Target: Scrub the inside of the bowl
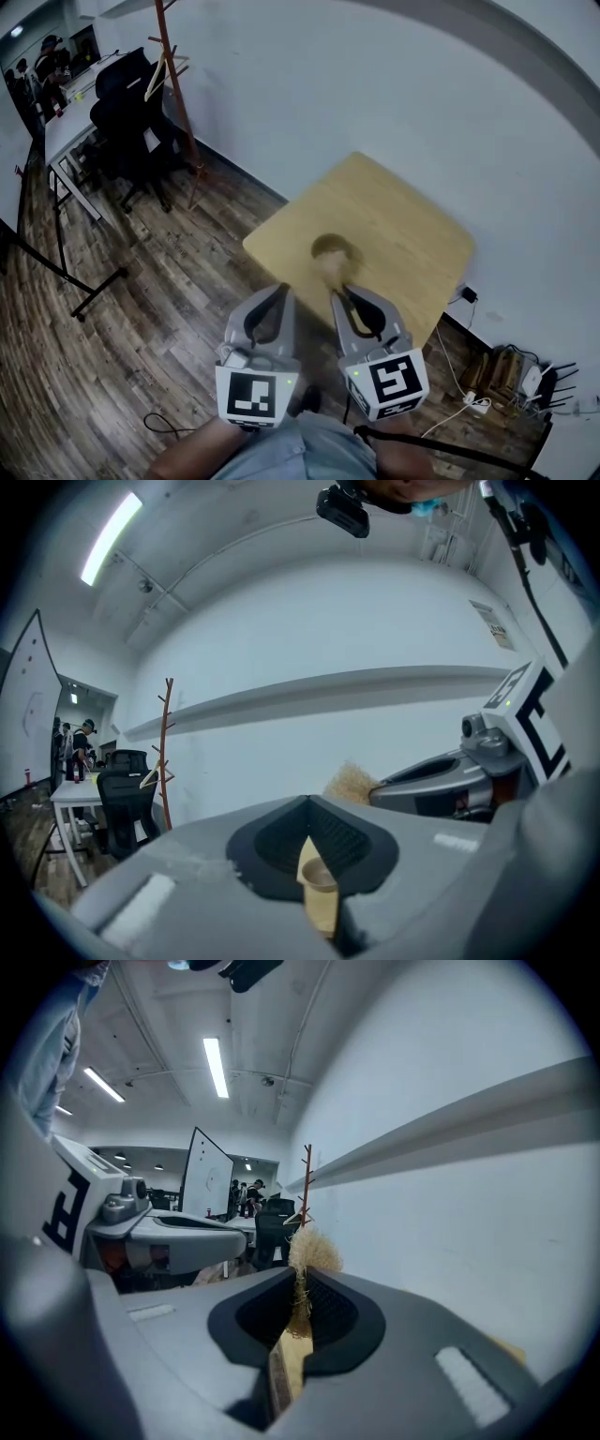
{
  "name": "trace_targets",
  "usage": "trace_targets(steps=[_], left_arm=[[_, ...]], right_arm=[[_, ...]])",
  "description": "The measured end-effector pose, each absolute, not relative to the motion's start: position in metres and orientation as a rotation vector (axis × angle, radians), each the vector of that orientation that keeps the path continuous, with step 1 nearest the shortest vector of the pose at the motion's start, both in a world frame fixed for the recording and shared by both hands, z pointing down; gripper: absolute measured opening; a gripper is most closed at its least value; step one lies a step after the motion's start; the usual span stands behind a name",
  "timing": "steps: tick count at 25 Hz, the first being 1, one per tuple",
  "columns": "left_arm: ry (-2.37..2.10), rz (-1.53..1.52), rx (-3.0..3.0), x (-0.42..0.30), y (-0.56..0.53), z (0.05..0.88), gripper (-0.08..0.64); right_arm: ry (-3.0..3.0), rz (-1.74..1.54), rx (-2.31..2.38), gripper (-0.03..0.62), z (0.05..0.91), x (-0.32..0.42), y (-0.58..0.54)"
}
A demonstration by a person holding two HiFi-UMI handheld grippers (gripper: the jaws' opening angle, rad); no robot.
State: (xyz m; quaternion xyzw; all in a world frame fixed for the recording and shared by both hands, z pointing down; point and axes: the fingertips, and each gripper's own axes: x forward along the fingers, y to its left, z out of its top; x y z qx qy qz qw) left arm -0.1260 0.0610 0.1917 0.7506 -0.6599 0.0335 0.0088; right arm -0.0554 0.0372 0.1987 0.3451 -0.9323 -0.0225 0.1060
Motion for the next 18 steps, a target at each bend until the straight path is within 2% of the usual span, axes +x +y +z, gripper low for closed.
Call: trace_targets(steps=[18], left_arm=[[-1.972,0.082,2.418,-0.141,0.053,0.195,0.02]], right_arm=[[-2.714,-0.105,1.082,0.026,0.192,-0.078,0.032]])
